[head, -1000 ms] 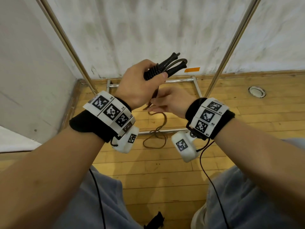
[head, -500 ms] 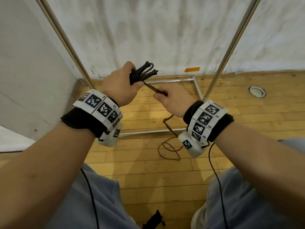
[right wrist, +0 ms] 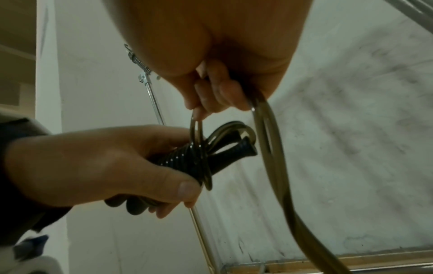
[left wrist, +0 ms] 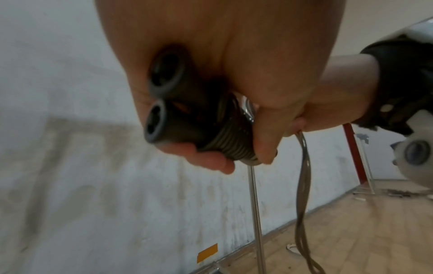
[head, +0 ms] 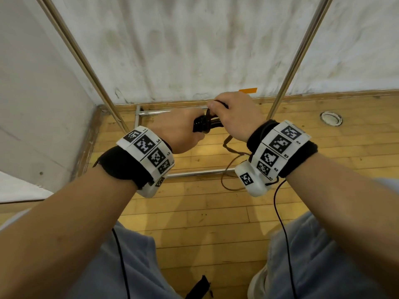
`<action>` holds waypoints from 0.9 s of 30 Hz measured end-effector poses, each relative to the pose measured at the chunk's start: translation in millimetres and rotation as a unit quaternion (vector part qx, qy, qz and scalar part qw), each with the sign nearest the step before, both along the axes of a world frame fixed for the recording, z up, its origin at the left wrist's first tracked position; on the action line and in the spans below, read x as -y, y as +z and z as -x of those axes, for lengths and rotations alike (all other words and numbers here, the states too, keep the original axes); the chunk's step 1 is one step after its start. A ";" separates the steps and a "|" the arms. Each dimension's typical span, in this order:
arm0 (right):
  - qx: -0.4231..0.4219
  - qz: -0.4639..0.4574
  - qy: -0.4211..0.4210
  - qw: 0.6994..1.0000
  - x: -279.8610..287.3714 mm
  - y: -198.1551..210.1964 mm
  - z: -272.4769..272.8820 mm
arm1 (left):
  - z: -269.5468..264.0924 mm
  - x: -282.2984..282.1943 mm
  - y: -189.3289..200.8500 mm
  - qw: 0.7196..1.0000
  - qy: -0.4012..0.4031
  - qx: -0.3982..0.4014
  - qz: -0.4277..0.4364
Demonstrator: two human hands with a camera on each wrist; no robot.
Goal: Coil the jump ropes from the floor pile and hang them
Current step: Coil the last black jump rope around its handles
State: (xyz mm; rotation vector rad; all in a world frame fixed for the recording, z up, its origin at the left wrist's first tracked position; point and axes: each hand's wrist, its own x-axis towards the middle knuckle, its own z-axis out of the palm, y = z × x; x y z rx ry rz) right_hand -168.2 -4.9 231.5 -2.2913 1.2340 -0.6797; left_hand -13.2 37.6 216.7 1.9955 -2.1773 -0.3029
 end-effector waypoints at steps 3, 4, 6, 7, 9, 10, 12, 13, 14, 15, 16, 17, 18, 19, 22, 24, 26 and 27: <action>0.019 -0.007 -0.024 0.999 4.7 0.8 1.5 | 5.5 -3.3 1.4 0.999 -0.022 -0.002 0.023; 0.029 -0.012 -0.028 0.999 6.3 1.3 1.7 | 6.9 -4.2 1.8 0.999 -0.024 -0.009 0.029; 0.053 -0.030 -0.032 0.998 9.1 2.4 2.1 | 9.7 -6.0 1.7 0.999 -0.029 -0.022 0.036; 0.066 -0.042 -0.035 0.996 10.5 2.9 2.5 | 10.6 -6.8 2.1 0.998 -0.032 -0.026 0.041; 0.094 -0.075 -0.043 0.992 14.2 4.0 4.6 | 10.8 -8.4 3.7 0.997 -0.042 -0.037 0.054; 0.108 -0.095 -0.048 0.988 16.5 4.9 6.2 | 10.3 -9.3 4.7 0.996 -0.049 -0.040 0.060; 0.127 -0.145 -0.051 0.980 20.1 6.2 9.3 | 9.0 -11.6 6.7 0.994 -0.067 -0.044 0.071; 0.137 -0.180 -0.048 0.973 21.0 6.6 10.8 | 8.3 -12.8 8.0 0.993 -0.077 -0.046 0.076; 0.154 -0.218 -0.042 0.963 21.5 6.4 12.1 | 7.9 -13.8 9.3 0.992 -0.085 -0.051 0.080; 0.179 -0.254 -0.034 0.950 21.8 5.3 13.4 | 7.9 -15.1 10.6 0.991 -0.090 -0.059 0.083; 0.207 -0.287 -0.023 0.935 21.8 3.2 13.5 | 8.3 -16.4 12.0 0.989 -0.093 -0.071 0.086; 0.235 -0.321 -0.011 0.917 21.4 0.7 12.7 | 8.7 -17.9 13.1 0.988 -0.096 -0.085 0.092; 0.259 -0.352 -0.002 0.900 20.1 -2.4 10.5 | 9.0 -19.3 14.1 0.986 -0.095 -0.099 0.097; 0.280 -0.372 -0.002 0.885 18.4 -5.2 8.0 | 9.3 -20.1 14.8 0.984 -0.087 -0.113 0.105; 0.328 -0.383 -0.033 0.863 13.5 -11.6 1.1 | 6.4 -17.4 15.6 0.982 -0.013 -0.142 0.125; 0.330 -0.380 -0.019 0.864 7.5 -14.3 -4.7 | 1.8 -13.0 16.7 0.977 0.036 -0.161 0.134; 0.300 -0.346 0.006 0.889 0.1 -18.0 -10.7 | -1.2 -9.7 17.9 0.970 0.051 -0.189 0.142; 0.280 -0.313 0.009 0.907 -3.5 -19.1 -13.3 | -2.2 -9.1 19.0 0.967 0.056 -0.206 0.143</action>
